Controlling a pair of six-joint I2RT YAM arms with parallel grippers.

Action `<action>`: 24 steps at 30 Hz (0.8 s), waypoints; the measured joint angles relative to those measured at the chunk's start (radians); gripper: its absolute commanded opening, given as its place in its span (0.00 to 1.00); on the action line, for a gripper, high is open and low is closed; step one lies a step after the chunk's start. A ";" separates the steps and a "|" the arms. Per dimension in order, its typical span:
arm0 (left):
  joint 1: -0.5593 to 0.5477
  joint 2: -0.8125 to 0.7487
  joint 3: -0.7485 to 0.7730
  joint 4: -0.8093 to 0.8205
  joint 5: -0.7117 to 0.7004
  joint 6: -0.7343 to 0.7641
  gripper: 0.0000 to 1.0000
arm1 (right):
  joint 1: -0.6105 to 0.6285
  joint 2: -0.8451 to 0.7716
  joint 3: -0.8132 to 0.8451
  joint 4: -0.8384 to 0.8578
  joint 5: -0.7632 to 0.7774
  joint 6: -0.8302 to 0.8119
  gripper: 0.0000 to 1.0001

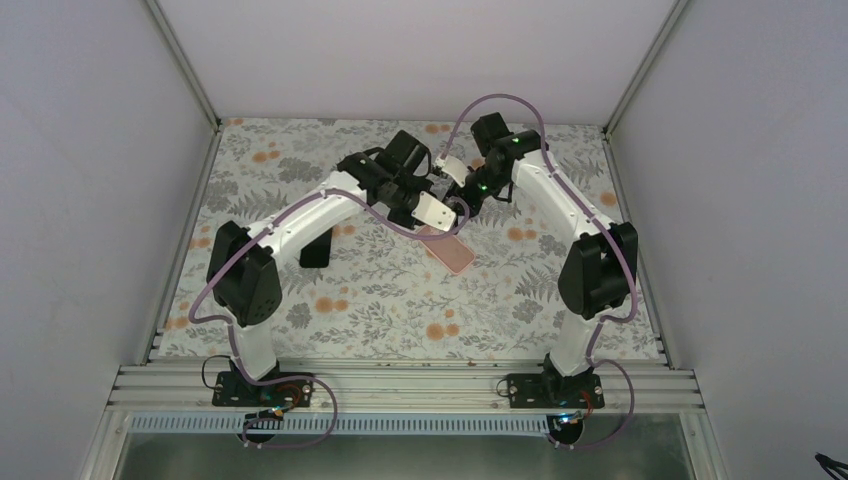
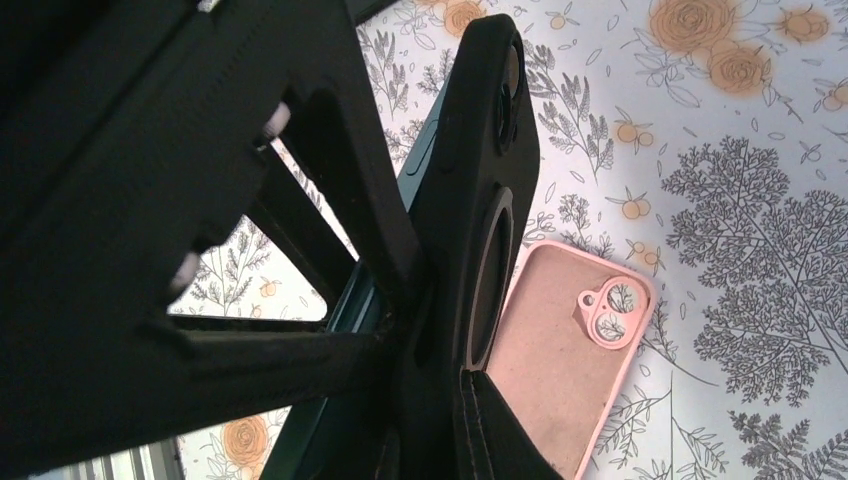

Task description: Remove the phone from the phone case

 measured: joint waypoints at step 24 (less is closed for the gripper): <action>-0.019 0.023 -0.013 0.026 -0.058 0.021 0.02 | -0.041 0.000 -0.072 0.075 -0.018 0.015 0.04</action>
